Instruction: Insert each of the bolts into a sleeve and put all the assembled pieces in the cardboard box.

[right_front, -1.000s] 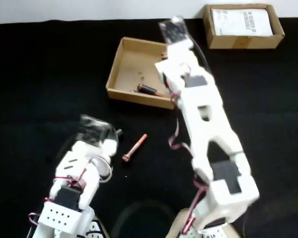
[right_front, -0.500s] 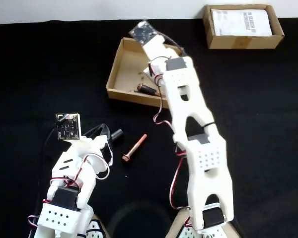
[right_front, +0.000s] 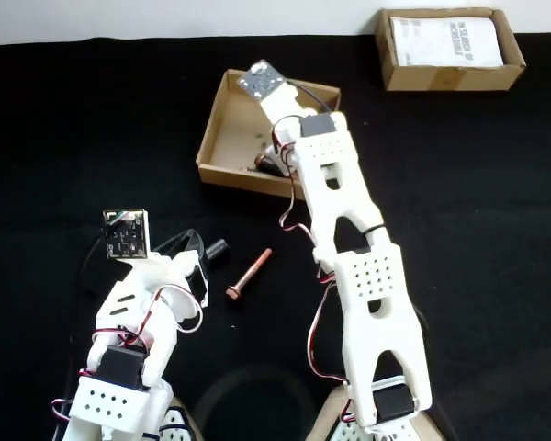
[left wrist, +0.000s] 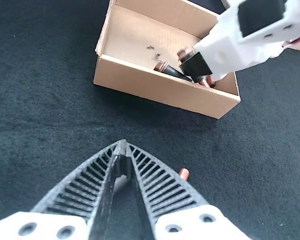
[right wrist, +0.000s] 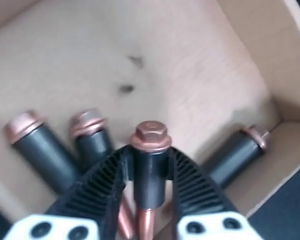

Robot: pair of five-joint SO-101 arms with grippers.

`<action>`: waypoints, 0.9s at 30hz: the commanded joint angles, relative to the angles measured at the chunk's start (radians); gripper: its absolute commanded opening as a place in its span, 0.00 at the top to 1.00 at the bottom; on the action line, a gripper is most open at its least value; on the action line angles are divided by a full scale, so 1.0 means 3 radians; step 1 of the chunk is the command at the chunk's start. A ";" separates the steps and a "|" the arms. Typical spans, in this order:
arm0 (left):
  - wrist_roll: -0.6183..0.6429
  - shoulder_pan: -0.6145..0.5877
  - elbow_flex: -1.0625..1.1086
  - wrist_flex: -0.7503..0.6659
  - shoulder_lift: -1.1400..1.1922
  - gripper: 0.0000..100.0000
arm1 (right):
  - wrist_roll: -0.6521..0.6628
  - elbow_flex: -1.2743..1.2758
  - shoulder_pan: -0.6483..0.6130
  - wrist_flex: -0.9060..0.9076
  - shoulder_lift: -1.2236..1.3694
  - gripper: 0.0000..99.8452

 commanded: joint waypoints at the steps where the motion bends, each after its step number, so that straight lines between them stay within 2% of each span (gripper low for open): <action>1: -0.0015 0.0023 0.0084 0.0020 -0.0033 0.99 | 0.0036 -0.0412 -0.0054 0.0217 -0.0043 0.84; 6: -0.0015 0.0013 0.0084 0.0020 -0.0033 0.99 | 0.0000 -0.0923 -0.0105 0.0770 -0.0069 0.84; 12: -0.0015 -0.0187 0.0084 0.0026 -0.0033 0.99 | -0.0527 -0.2079 -0.0468 0.1982 -0.0064 0.84; 16: -0.0015 -0.0586 0.0084 0.0123 -0.0038 0.99 | -0.0685 -0.2534 -0.0673 0.1961 -0.0074 0.84; 22: -0.0015 -0.1194 0.0084 0.0245 -0.0069 0.99 | -0.0690 -0.2186 -0.0985 0.1961 -0.0253 0.84; 27: -0.0015 -0.1552 0.0084 0.0240 -0.0069 0.99 | -0.0660 -0.1383 -0.1158 0.1961 -0.0606 0.84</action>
